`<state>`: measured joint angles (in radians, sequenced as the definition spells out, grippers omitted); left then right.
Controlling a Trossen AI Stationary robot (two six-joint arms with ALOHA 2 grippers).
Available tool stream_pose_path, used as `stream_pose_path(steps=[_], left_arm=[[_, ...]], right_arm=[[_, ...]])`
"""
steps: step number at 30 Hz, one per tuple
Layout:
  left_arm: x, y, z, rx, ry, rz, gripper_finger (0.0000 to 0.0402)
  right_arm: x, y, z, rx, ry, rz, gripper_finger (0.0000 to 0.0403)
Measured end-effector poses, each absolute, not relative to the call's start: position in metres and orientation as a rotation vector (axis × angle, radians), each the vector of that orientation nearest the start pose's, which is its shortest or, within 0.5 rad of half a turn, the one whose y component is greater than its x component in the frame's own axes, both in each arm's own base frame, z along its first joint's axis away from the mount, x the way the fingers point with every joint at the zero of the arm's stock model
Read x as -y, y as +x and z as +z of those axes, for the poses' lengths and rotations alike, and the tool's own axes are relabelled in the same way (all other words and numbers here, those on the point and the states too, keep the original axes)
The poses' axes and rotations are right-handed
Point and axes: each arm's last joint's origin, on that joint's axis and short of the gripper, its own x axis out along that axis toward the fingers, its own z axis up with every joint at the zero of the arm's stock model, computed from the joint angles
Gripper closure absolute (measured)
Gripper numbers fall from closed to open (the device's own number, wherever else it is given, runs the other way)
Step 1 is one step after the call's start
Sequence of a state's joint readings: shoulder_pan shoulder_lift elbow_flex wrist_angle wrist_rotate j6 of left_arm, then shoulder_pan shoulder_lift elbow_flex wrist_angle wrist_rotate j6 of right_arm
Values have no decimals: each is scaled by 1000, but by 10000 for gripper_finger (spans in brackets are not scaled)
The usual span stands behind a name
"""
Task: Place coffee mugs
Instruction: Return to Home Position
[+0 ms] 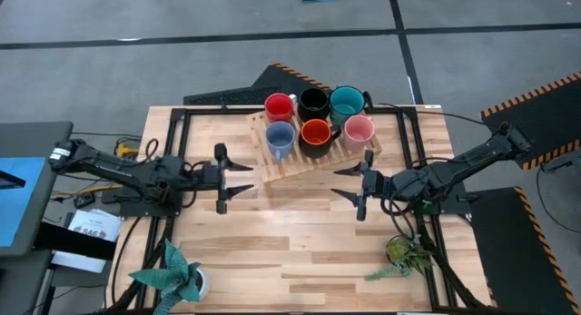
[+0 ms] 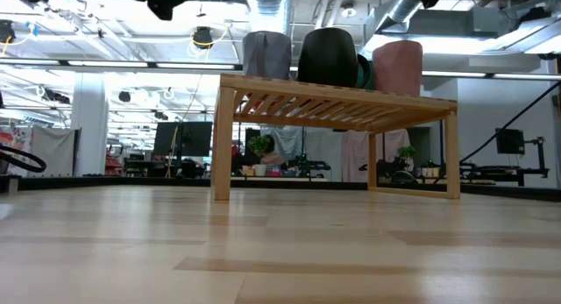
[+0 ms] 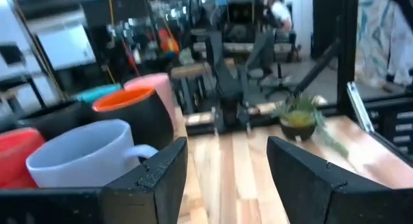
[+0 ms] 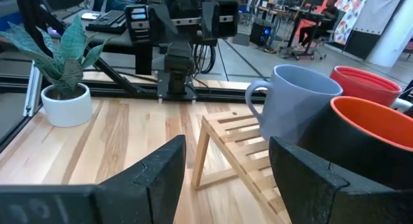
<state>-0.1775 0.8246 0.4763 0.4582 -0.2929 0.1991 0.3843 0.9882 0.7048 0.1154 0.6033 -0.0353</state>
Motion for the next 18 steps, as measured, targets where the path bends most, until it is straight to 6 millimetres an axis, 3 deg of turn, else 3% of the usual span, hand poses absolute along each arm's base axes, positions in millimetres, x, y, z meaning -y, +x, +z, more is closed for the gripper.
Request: stream_pose_path(steps=[7,18], left_arm=[[23,177,282,200,179,146,203],[24,176,273,106,171,130,203]], right_arm=[[-65,207,299,-145,-116,-241,154],[-63,207,299,-145,-123,-333,154]])
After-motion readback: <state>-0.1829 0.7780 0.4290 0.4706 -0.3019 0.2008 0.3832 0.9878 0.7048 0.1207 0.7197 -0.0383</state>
